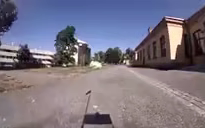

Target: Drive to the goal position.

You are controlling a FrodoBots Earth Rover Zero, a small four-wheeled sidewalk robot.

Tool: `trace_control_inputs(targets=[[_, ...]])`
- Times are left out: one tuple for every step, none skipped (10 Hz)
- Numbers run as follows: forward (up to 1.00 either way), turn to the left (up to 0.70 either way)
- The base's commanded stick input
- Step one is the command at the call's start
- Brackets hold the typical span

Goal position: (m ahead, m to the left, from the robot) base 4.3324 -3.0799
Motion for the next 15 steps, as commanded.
trace_control_inputs(targets=[[0.7, 0.0], [0.7, -0.06], [0.7, -0.14], [0.7, -0.14], [0.7, -0.14], [0.7, -0.14], [0.7, -0.14], [0.7, -0.14], [0.7, -0.14], [0.7, -0.14], [0.7, -0.14], [0.7, -0.12], [0.7, -0.08], [0.7, 0.0], [0.7, 0.0]])
